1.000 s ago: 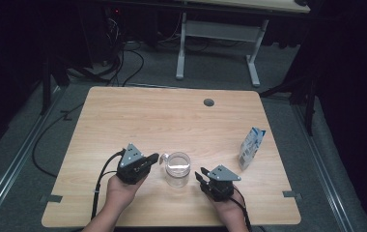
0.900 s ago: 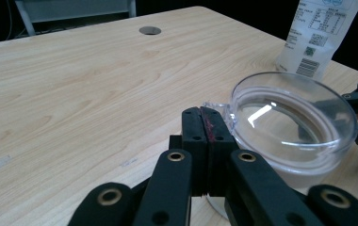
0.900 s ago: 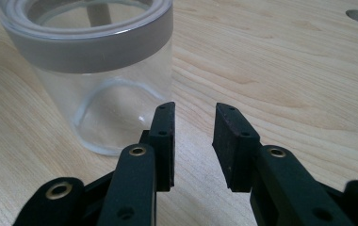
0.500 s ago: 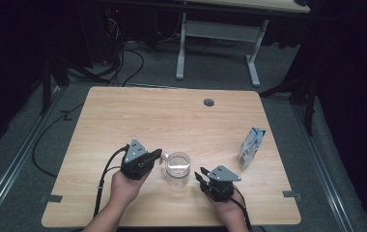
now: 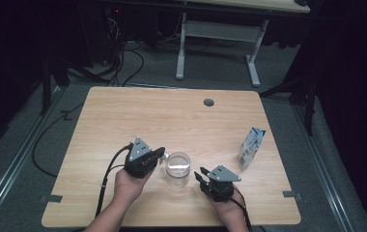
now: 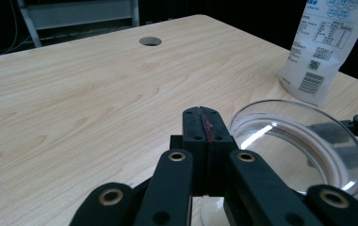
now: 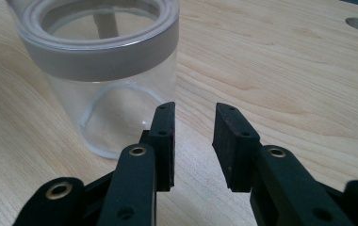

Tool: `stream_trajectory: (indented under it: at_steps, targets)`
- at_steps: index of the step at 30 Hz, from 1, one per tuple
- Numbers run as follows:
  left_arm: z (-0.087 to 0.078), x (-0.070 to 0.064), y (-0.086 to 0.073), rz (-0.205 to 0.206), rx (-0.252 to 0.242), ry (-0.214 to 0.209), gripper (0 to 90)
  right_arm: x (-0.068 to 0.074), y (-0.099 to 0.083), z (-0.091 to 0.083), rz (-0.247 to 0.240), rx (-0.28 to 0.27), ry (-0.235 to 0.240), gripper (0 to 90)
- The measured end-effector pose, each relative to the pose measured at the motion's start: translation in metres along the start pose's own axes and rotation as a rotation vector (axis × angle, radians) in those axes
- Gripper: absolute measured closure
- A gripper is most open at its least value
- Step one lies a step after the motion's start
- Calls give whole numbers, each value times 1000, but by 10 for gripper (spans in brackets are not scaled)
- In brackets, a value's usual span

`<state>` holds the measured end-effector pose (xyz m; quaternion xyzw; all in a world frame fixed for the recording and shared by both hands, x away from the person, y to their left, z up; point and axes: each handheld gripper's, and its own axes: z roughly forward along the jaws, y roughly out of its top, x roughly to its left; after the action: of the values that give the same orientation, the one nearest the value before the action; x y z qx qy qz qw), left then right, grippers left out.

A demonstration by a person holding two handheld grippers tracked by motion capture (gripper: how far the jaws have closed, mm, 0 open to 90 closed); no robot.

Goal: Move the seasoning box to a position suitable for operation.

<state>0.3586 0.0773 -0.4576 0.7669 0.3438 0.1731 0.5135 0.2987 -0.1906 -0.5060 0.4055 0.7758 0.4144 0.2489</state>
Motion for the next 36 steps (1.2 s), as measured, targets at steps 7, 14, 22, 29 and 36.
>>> stream_trajectory:
  at_steps: [7,14,22,29,36]
  targets:
    - [2,-1,-1,3,6,-1,898,0,0,0,-1,0,3,696]
    - [2,-2,-1,14,5,3,899,1,0,0,-2,-1,6,697]
    - [2,-2,-2,13,1,3,899,2,0,-1,1,-6,7,724]
    - [2,-2,-3,6,-6,3,899,2,1,-4,-1,-26,6,810]
    - [2,-2,-3,9,-5,2,899,4,4,-9,-21,-51,9,897]
